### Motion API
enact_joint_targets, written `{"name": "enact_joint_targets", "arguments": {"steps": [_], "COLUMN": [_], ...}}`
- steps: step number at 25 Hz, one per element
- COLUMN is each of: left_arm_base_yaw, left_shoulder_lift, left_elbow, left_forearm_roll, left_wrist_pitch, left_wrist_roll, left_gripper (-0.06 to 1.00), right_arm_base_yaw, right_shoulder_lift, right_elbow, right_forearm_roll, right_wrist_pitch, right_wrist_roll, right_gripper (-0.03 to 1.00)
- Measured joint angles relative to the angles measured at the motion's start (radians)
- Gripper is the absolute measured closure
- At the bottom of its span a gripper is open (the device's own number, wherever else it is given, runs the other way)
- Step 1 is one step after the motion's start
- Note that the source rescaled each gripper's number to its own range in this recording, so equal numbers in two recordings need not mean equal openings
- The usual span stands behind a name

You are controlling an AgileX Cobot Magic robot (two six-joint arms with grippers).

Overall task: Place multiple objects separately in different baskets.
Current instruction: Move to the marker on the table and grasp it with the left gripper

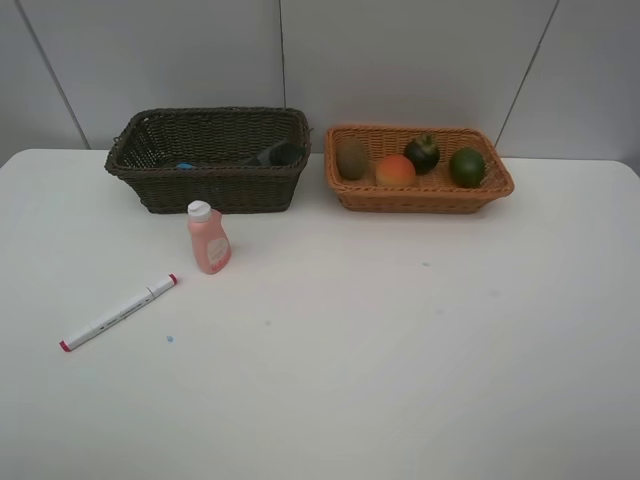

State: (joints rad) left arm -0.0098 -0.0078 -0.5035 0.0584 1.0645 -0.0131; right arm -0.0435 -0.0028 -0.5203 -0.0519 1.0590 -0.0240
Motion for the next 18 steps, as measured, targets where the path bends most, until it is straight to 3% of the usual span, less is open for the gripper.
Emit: {"name": "enact_joint_targets", "arguments": {"steps": [18], "left_arm_base_yaw": [0.000], "left_shoulder_lift": [0.000], "left_elbow": [0.000], "left_forearm_roll": [0.000], "left_wrist_pitch": [0.000], "left_wrist_roll": [0.000], "left_gripper": [-0.06], "right_arm_base_yaw": [0.000], "right_shoulder_lift": [0.000], "right_elbow": [0.000], "right_forearm_roll": [0.000], "right_wrist_pitch": [0.000], "right_wrist_roll": [0.000], "right_gripper": [-0.02]}}
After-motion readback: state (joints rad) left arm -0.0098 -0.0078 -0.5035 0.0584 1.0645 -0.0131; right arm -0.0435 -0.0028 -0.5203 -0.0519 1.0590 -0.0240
